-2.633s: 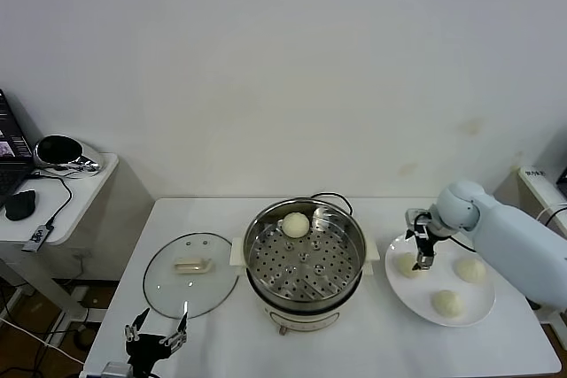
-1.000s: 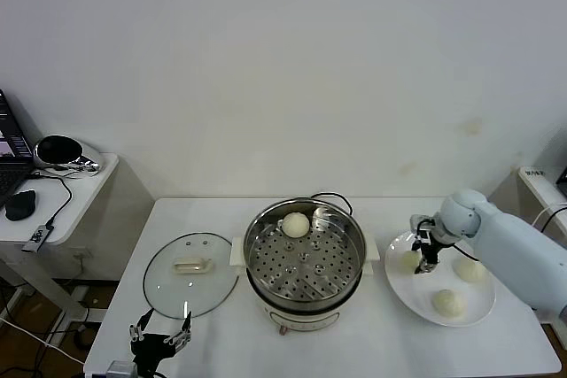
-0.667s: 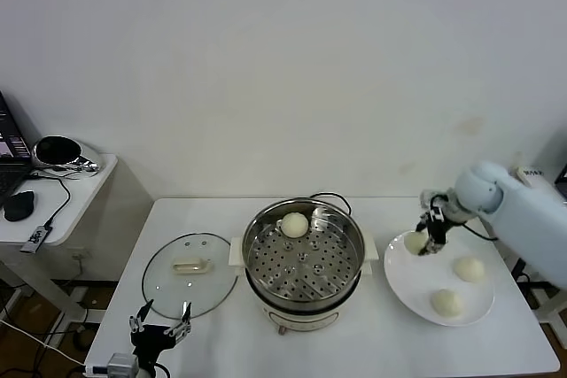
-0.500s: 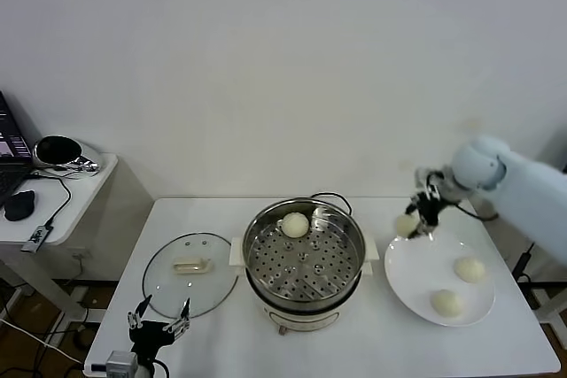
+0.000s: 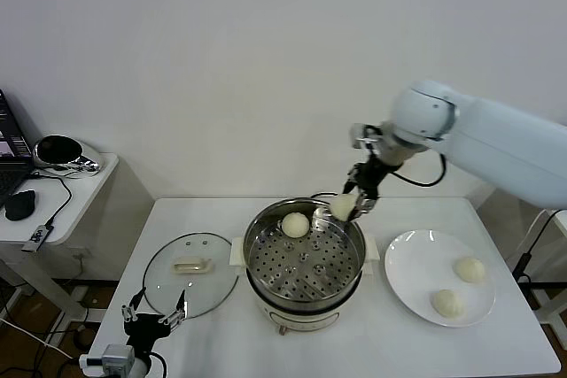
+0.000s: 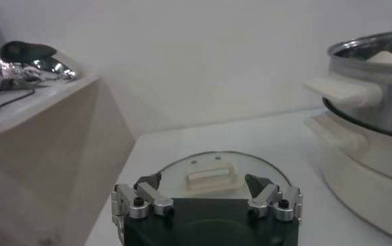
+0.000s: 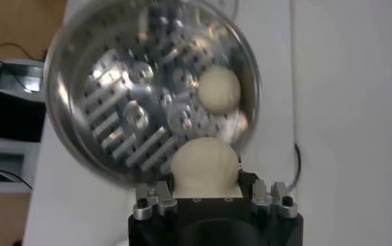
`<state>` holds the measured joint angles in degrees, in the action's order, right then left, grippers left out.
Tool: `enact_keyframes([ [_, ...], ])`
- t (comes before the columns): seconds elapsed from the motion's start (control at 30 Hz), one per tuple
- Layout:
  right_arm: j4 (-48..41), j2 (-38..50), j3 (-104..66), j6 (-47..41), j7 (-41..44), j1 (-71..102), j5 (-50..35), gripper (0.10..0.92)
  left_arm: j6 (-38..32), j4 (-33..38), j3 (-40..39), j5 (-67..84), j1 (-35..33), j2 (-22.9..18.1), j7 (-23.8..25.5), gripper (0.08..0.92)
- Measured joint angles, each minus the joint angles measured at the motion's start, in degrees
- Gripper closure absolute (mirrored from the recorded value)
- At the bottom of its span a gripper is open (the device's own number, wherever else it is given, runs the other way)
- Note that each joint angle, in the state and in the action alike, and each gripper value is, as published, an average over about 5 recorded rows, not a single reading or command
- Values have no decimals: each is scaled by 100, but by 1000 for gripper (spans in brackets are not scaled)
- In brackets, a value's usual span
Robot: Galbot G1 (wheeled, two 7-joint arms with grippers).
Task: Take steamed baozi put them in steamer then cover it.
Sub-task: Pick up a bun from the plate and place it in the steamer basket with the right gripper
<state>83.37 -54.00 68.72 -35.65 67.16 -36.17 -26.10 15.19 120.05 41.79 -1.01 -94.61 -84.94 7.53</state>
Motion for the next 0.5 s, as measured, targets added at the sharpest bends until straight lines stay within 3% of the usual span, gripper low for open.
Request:
enact_keyframes([
  [0.5, -588, -1355, 101, -333, -134, 759, 223, 431, 115, 245, -7, 0, -58, -164, 7, 177],
])
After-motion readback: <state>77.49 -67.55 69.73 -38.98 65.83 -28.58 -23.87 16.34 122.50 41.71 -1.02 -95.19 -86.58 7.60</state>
